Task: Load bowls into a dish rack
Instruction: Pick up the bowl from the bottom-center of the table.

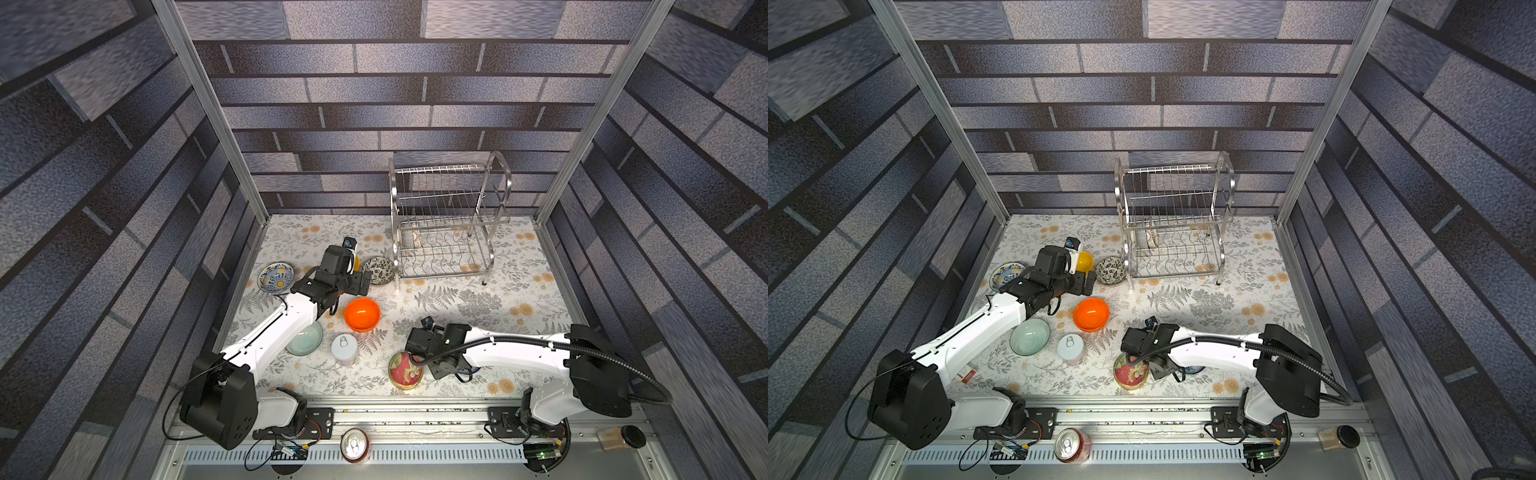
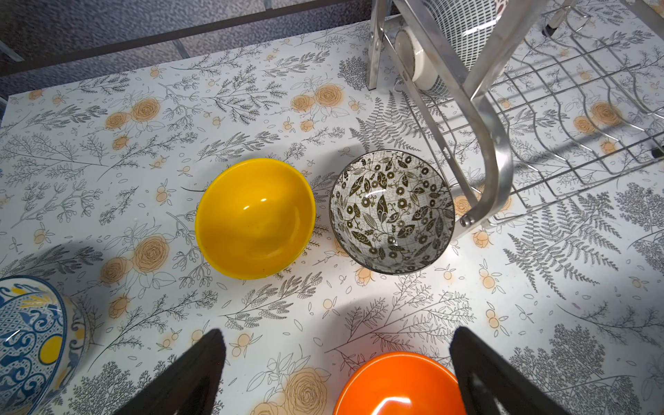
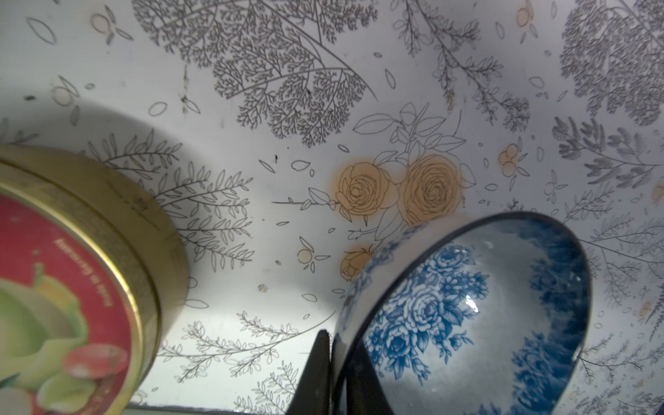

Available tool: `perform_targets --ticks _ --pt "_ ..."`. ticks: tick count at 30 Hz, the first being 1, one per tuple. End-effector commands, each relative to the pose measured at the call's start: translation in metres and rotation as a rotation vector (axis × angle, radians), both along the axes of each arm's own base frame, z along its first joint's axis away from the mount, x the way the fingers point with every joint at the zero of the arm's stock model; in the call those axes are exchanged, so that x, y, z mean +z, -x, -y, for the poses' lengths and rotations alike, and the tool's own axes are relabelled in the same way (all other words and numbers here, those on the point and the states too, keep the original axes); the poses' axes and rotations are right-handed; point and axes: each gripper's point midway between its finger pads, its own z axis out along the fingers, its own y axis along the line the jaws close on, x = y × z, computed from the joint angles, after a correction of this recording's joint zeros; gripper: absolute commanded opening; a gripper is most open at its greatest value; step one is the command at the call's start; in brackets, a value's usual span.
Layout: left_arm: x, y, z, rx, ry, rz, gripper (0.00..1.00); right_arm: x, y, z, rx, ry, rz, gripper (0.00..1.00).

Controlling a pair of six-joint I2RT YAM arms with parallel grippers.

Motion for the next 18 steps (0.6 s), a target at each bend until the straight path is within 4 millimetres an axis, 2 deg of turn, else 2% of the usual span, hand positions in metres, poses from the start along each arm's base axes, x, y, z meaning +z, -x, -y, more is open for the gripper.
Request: perform_targets --ticks 1,10,18 --pt "0.009 -0.005 0.0 0.015 0.024 0.007 1.0 0.01 -0.008 0.001 0.006 -0.013 0.056 0.12" --pt "0.008 -0.005 0.001 0.009 0.025 0.005 1.0 0.026 -0.025 -0.005 -0.061 -0.151 0.099 0.12" --pt "0.008 -0.004 0.001 0.005 0.028 0.005 1.0 0.05 -0.046 -0.007 -0.136 -0.321 0.174 0.12"
